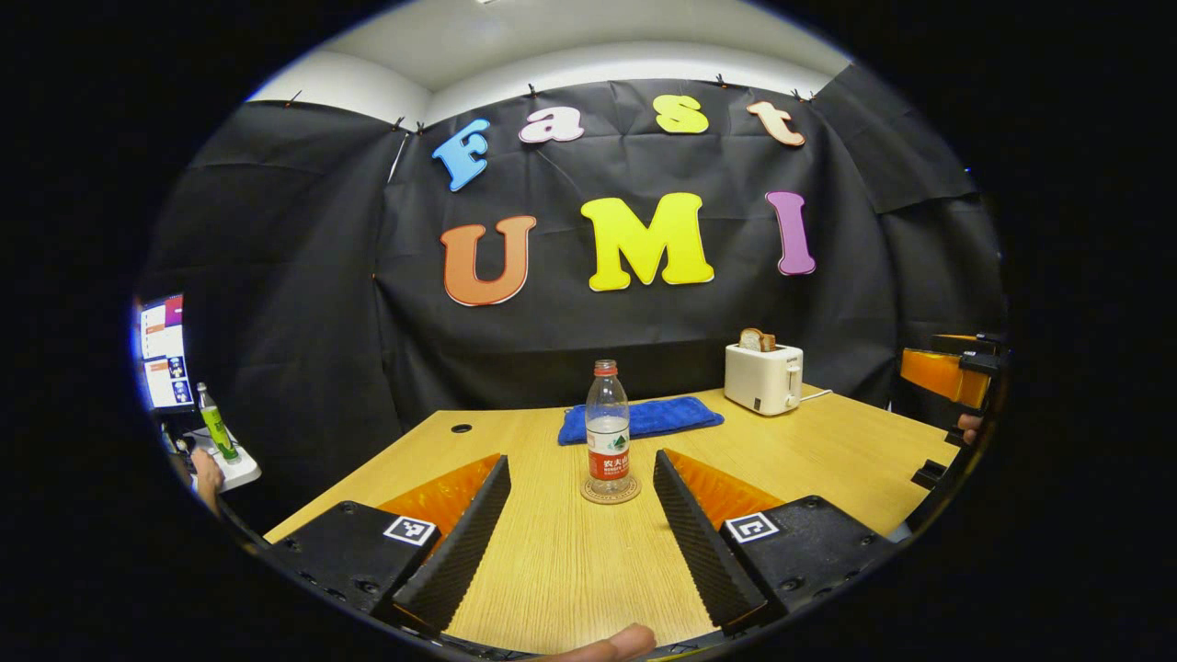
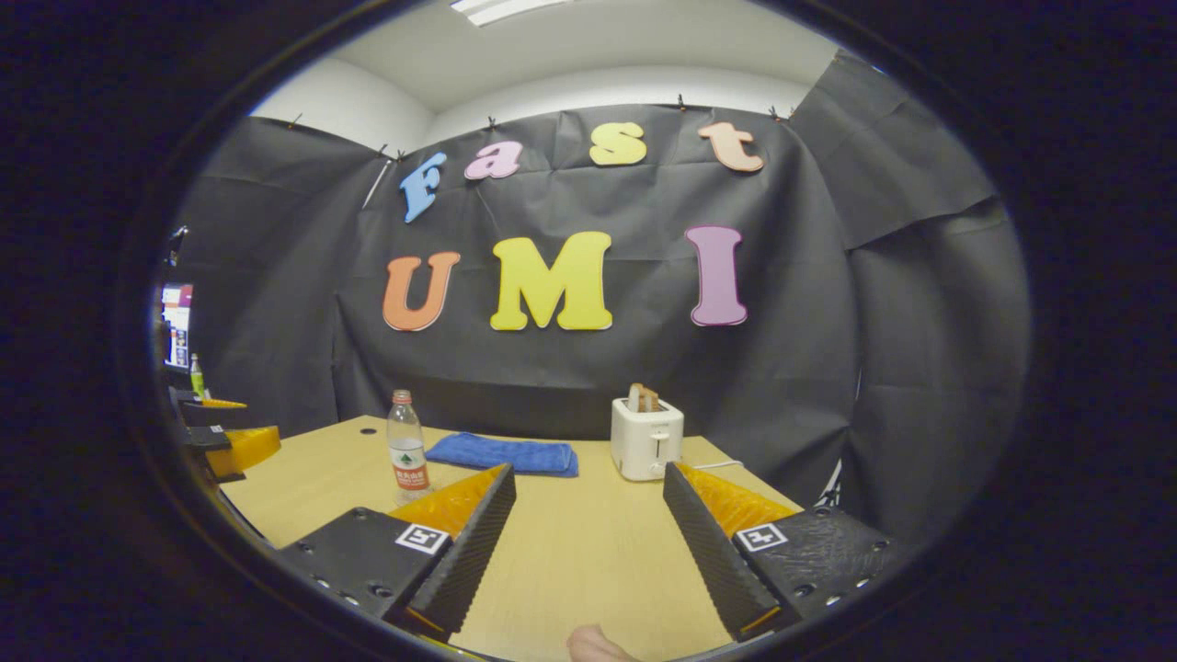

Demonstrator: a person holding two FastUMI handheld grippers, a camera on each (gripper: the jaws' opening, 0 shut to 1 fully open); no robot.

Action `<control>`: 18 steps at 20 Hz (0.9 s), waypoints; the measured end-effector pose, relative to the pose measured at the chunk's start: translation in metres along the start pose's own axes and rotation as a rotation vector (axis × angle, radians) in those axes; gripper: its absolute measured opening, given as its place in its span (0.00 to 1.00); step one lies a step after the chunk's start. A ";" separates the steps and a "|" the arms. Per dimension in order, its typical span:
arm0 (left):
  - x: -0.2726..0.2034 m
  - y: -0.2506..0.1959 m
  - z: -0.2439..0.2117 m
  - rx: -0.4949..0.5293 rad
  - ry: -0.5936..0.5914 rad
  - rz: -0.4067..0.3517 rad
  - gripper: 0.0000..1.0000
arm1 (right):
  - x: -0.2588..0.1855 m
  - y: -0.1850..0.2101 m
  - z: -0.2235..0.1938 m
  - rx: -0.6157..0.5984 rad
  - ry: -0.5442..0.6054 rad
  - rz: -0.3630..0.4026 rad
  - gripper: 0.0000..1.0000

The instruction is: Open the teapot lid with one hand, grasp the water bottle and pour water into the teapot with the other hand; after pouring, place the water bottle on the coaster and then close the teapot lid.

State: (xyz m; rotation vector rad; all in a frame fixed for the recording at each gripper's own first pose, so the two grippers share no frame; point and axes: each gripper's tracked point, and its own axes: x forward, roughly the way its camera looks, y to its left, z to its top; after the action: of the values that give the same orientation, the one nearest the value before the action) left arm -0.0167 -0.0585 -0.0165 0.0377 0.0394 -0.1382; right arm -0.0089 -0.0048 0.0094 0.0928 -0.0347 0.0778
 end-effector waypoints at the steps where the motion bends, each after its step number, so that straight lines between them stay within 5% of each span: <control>1: -0.004 0.003 0.001 0.006 -0.004 0.027 0.98 | -0.008 -0.001 -0.003 -0.009 0.002 0.011 0.95; 11: -0.030 0.020 0.017 -0.075 -0.036 0.112 0.98 | -0.032 0.000 0.000 -0.054 -0.017 -0.009 0.97; 18: -0.022 0.023 0.013 -0.105 -0.021 0.099 0.98 | -0.030 0.005 -0.002 -0.080 -0.019 0.005 0.95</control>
State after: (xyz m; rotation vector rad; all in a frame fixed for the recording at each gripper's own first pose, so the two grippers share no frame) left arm -0.0351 -0.0336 -0.0013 -0.0664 0.0236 -0.0379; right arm -0.0391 -0.0017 0.0069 0.0134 -0.0566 0.0806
